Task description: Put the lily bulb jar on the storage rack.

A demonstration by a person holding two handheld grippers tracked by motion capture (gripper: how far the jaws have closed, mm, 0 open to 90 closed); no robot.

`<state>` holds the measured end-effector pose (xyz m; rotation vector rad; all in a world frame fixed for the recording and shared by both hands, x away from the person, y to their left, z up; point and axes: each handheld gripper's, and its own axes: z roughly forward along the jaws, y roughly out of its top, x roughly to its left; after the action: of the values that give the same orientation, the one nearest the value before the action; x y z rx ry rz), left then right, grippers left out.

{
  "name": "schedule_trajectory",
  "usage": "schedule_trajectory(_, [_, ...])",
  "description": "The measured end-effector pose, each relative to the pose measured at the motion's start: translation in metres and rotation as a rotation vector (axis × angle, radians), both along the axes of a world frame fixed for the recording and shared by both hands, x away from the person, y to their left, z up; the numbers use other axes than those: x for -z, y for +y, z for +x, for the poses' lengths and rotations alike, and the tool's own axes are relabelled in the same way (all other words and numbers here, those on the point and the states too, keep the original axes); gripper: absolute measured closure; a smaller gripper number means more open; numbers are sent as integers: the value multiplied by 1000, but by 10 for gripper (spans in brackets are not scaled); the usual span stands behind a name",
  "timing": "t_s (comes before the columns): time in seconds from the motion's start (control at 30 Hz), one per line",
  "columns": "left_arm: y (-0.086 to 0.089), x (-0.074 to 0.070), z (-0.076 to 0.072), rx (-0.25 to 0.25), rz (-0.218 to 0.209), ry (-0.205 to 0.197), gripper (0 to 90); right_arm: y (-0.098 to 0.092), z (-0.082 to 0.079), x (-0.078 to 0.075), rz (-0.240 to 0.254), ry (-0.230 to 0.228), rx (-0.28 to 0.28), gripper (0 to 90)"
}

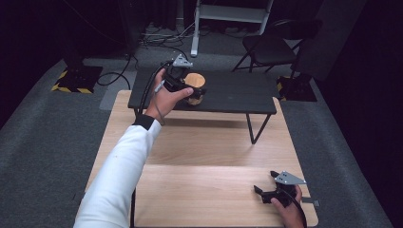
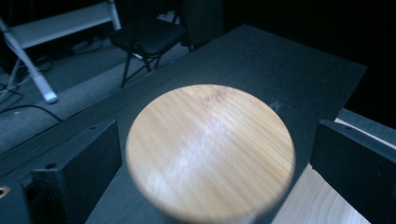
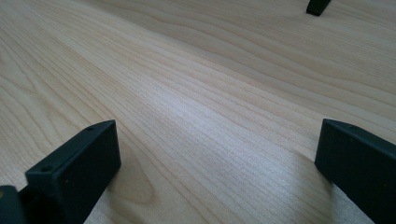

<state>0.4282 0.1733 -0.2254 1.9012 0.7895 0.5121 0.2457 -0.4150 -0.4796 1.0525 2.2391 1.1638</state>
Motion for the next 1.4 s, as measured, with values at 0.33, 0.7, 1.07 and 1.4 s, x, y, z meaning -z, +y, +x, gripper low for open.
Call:
schedule_trajectory(0.33, [16, 23, -58, -49, -31, -67, 4, 0, 0, 0, 0, -1, 0, 0])
schedule_trajectory(0.7, [31, 66, -116, -20, 33, -118, 4, 0, 0, 0, 0, -1, 0, 0])
schedule_trajectory(1.07, [49, 133, -166, -33, 49, -106, 5, 0, 0, 0, 0, -1, 0, 0])
schedule_trajectory(1.4, [60, 190, -194, -34, 69, -49, 5, 0, 0, 0, 0, -1, 0, 0])
